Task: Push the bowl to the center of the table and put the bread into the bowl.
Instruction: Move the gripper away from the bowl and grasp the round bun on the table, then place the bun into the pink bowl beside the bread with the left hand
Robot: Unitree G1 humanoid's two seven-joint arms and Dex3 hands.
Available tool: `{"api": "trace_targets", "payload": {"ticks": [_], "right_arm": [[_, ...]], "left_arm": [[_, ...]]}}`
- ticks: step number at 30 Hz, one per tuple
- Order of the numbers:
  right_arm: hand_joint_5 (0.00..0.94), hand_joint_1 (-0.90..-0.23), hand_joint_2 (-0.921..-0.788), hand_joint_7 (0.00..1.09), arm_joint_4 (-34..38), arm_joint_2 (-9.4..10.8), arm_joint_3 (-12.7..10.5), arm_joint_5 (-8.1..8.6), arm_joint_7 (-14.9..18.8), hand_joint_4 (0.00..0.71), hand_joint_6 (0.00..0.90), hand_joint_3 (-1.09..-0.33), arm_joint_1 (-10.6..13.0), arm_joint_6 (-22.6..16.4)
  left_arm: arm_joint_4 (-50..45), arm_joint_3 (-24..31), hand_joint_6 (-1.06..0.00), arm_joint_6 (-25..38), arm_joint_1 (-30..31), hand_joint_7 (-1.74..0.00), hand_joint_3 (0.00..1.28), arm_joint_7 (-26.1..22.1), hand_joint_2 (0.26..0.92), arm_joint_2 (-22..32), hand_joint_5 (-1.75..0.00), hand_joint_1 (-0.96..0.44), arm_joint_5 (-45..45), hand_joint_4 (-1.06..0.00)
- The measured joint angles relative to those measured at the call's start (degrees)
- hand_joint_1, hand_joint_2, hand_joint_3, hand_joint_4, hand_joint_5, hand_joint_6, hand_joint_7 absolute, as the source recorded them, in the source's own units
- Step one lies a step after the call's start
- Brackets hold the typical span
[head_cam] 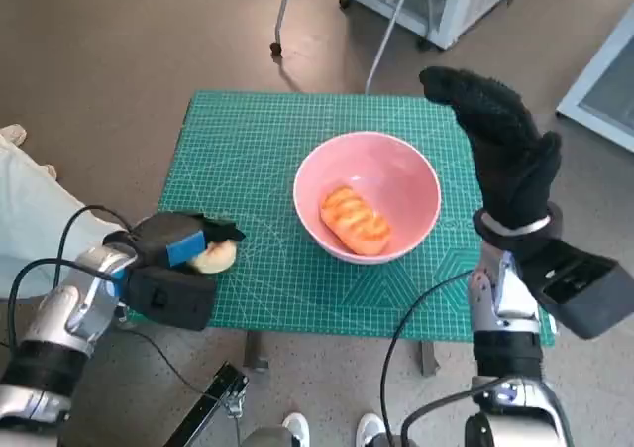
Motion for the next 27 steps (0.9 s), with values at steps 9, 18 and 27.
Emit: {"api": "trace_targets", "payload": {"ticks": [9, 18, 27], "right_arm": [[0.007, -0.71, -0.921, 0.89, -0.8, -0.6, 0.0, 0.21, 0.6, 0.296, -0.001, -0.757, 0.0, 0.7], [0.007, -0.709, -0.921, 0.89, -0.8, -0.7, 0.0, 0.25, 0.9, 0.295, -0.001, -0.757, 0.0, 0.9], [0.007, -0.71, -0.921, 0.89, -0.6, -1.0, 0.0, 0.18, 1.2, 0.294, -0.001, -0.759, -0.2, 1.0]], "left_arm": [[-3.6, 6.9, -0.6, 0.8, -0.4, -1.22, 0.1, -0.4, 0.92, 2.2, -1.2, 0.0, -4.4, -0.65], [-15.9, 16.3, -0.62, 2.8, -4.0, -1.2, 0.1, 1.4, 0.92, 3.8, -1.22, 0.0, -9.9, -0.63], [-22.9, 16.4, -0.62, 4.5, -11.7, -1.23, 0.1, 2.9, 0.92, -1.0, -1.19, 0.0, -11.3, -0.61]]}}
